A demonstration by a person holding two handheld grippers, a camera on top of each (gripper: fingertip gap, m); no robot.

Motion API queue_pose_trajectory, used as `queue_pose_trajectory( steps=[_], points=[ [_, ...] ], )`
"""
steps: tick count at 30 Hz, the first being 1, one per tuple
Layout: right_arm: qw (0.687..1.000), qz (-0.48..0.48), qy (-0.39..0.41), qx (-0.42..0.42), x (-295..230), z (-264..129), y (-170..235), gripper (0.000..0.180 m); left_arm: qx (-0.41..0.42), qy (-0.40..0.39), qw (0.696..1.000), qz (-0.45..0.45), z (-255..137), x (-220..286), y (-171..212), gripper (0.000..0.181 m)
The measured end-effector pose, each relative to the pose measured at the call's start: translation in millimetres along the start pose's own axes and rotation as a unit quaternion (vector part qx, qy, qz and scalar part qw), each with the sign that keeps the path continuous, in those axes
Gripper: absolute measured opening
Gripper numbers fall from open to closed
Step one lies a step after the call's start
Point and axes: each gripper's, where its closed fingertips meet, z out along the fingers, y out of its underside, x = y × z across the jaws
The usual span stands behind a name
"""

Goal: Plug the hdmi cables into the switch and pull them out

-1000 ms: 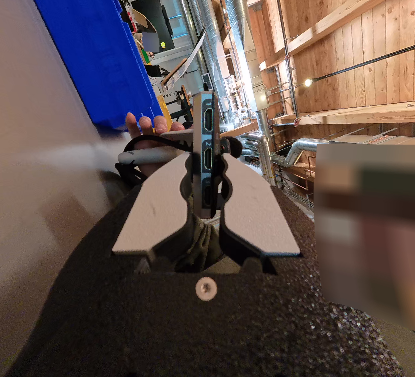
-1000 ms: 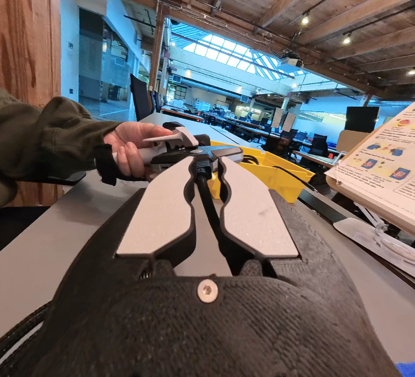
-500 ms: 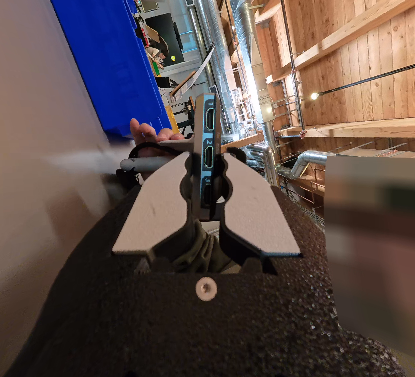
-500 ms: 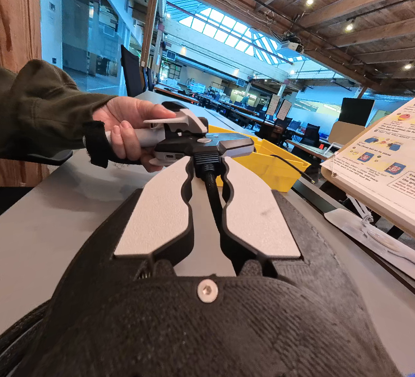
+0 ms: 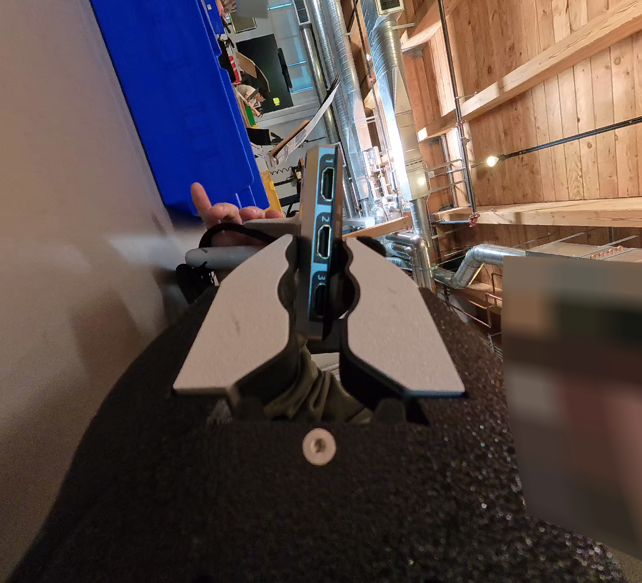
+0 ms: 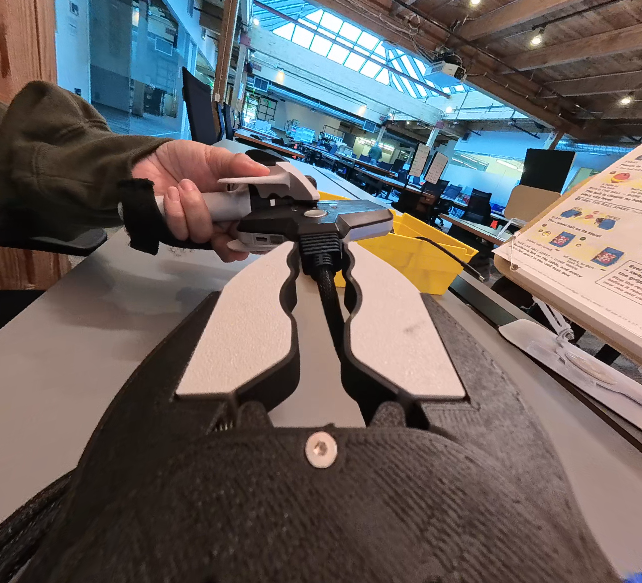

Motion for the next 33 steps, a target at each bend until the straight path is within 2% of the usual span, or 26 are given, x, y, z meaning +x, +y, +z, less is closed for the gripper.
queue_pose_trajectory(
  steps=[6,33],
  points=[
    [1.0,-0.015,0.013,-0.015,-1,3,3,0.023,0.003,-0.005,1.0,0.01,0,1,-1,0.023],
    [0.999,0.025,0.0,-0.025,1,2,11,0.022,0.024,-0.037,0.999,0.028,4,-5,-7,0.022]
  ],
)
